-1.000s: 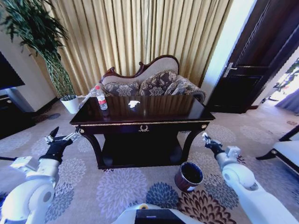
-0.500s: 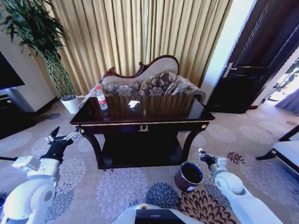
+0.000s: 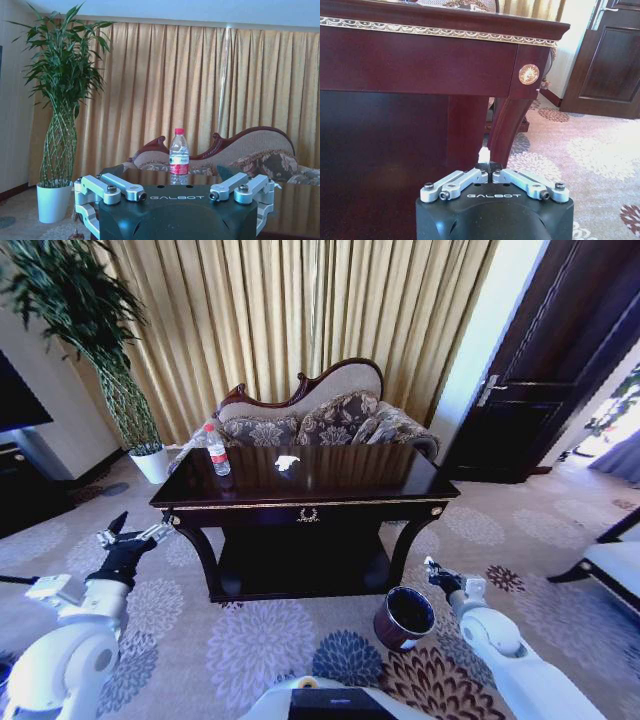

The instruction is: Move to the front of the table and place the trash on the table into the trash bin.

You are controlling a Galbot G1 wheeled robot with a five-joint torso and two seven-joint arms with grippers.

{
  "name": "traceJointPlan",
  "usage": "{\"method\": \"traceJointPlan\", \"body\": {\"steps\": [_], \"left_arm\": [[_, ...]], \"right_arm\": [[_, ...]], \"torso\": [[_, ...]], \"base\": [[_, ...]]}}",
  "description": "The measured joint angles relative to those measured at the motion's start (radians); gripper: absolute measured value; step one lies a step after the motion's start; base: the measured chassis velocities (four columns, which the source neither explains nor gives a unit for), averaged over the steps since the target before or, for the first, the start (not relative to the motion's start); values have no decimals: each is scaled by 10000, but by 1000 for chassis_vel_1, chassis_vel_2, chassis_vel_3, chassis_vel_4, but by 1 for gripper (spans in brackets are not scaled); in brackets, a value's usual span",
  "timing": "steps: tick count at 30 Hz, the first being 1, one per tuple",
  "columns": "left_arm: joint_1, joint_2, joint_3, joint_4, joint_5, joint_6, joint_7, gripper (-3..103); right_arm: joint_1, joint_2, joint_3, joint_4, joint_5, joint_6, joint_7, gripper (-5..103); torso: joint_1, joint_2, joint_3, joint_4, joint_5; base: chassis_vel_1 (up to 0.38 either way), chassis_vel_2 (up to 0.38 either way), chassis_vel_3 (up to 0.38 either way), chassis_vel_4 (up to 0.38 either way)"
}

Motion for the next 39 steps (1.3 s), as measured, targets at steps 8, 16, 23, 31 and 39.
{"method": "traceJointPlan", "body": {"steps": [8, 16, 23, 31, 39], "left_arm": [[0, 0, -2, 0, 0, -1, 0, 100], [49, -127, 2, 36, 199, -9, 57, 100], [71, -172, 2, 39, 206, -23, 53, 100], [71, -174, 4, 35, 212, -36, 55, 100], [77, -193, 19, -9, 223, -40, 57, 100]], "right_arm": [[0, -2, 6, 12, 8, 0, 6, 0], [848, 732, -1111, -1926, -983, 128, -229, 0], [1098, 967, -1300, -2632, -1031, 176, -251, 0], [1478, 1071, -1437, -3393, -1027, 256, -256, 0], [2225, 1347, -1775, -5035, -1308, 508, -246, 0]], "torso": [[-1, 0, 0, 0, 0], [0, -1, 0, -1, 12], [0, 0, -1, -1, -3], [-1, 0, 0, 0, -1], [0, 0, 0, 0, 1]], "base": [[0, 0, 0, 0], [0, 0, 0, 0], [0, 0, 0, 0], [0, 0, 0, 0], [0, 0, 0, 0]]}}
